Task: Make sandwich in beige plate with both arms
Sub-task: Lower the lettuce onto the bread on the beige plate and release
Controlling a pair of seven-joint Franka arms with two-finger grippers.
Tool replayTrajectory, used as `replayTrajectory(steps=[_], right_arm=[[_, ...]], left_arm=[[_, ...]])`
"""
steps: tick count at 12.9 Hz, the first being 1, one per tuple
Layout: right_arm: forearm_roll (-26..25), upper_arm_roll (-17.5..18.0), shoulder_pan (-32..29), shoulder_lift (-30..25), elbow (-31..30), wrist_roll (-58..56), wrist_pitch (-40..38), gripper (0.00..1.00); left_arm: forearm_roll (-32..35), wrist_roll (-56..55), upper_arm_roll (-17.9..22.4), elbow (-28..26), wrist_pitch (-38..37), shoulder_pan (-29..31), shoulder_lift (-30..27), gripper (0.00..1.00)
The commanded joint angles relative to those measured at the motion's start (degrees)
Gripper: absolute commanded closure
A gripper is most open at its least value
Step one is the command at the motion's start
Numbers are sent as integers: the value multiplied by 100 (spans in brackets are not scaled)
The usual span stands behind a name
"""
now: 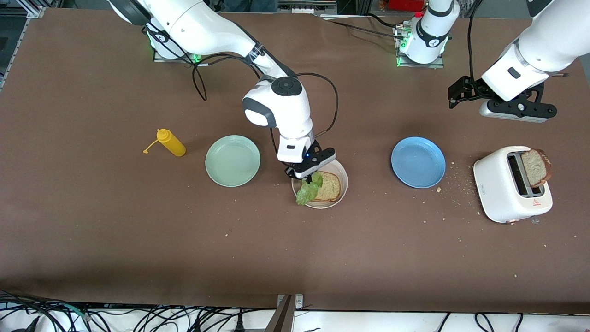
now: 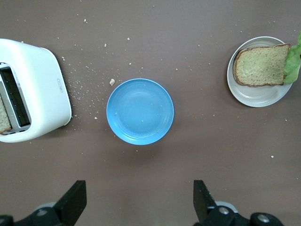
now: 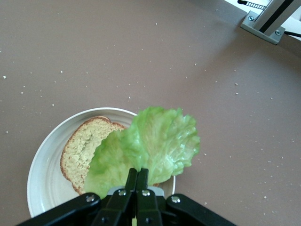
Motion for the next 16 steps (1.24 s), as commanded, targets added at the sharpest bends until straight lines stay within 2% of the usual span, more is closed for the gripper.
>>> replayTrajectory(steps=[1,2,3,10,12,16], right_arm=[[-144,-86,103,146,212,192,28,80],[-144,-86,103,146,212,192,28,47],[-135,-86,111,146,212,226,28,2],[-82,-78,42,94,230,534,-24,0],[311,-16,-81,33,239,430,-364,0],[1277,10,-432,-362,511,-939,-1657,0]], left_arm=[[-120,30,-19,12,-77,53,-51,0],[-120,30,-19,12,-77,53,-43,0],[-120,30,-19,12,-77,53,-43,0],[-120,30,-19,12,-77,53,-43,0],[-120,30,-19,12,-77,53,-43,0],[-120,48,-19,3,-112,193,-16,0]])
